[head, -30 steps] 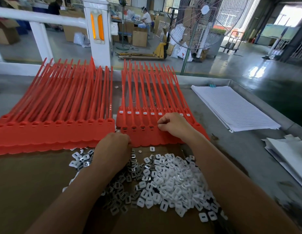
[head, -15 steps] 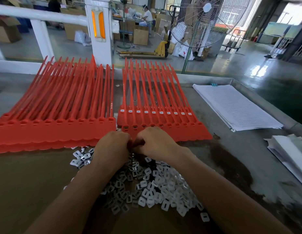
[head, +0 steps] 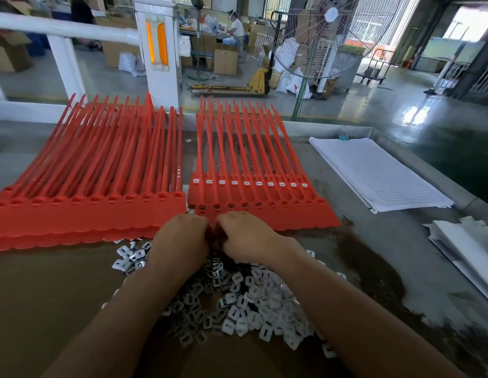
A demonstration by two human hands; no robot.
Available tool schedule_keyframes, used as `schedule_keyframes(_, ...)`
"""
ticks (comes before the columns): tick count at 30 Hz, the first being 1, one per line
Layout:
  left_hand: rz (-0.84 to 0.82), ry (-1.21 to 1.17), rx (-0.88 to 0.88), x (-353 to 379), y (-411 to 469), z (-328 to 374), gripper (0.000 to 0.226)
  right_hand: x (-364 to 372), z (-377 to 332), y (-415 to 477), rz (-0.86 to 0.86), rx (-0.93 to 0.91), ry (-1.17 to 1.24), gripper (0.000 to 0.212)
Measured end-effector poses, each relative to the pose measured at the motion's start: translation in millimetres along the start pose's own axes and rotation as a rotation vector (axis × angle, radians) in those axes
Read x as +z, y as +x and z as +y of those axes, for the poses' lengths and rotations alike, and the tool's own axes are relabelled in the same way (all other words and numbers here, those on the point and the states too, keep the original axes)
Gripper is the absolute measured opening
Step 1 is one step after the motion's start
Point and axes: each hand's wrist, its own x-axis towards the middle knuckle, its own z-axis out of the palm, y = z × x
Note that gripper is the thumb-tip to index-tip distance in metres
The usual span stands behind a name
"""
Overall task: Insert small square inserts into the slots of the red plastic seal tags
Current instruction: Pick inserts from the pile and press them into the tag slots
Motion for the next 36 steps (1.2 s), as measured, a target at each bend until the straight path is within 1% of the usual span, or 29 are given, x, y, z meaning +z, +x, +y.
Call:
schedule_keyframes(1,0.004,-0.009,0.001,-0.3,-0.4,0.6,0.021,-1.8,1.9,-0.8,-0.007,-0.011,0.02,0.007)
schedule_keyframes(3,0.018,-0.041,0.008,-1.0,-0.8,1.9,0.023,-6.9,7.1,-3.0,-0.012,-0.006,0.114,0.008)
schedule_keyframes(5,0.031,-0.081,0.025,-0.2,-1.2,1.8,0.031,-12.2,13.2,-6.1,0.005,0.014,0.238,0.007)
schedule_keyframes(7,0.011,-0.08,0.039,3.1,-2.6,0.7,0.044,-16.2,20.9,-7.5,0.064,0.018,0.304,0.01)
schedule_keyframes(9,-0.008,-0.031,0.055,6.9,-5.1,0.8,0.05,-20.5,29.9,-7.9,0.135,0.026,0.343,0.017)
schedule_keyframes(11,-0.017,0.007,0.061,9.0,-6.0,0.8,0.05,-26.3,40.6,-7.7,0.194,0.056,0.366,0.023)
schedule_keyframes(17,-0.088,0.017,0.016,5.8,-3.1,5.6,0.049,-39.7,78.6,0.7,0.306,0.224,0.42,0.023)
schedule_keyframes(21,-0.07,0.035,0.023,7.5,-1.4,5.9,0.043,-38.5,92.7,6.9,0.364,0.298,0.444,0.011)
schedule_keyframes(26,-0.022,0.023,0.03,8.1,-2.7,3.5,0.038,-35.9,96.6,14.5,0.287,0.295,0.38,0.014)
schedule_keyframes(32,-0.03,0.054,0.051,10.7,-0.9,0.8,0.041,-34.5,100.2,16.9,0.221,0.323,0.359,0.013)
schedule_keyframes(36,-0.039,0.092,0.093,12.3,0.4,-0.4,0.042,-33.0,99.0,18.0,0.193,0.312,0.292,0.014)
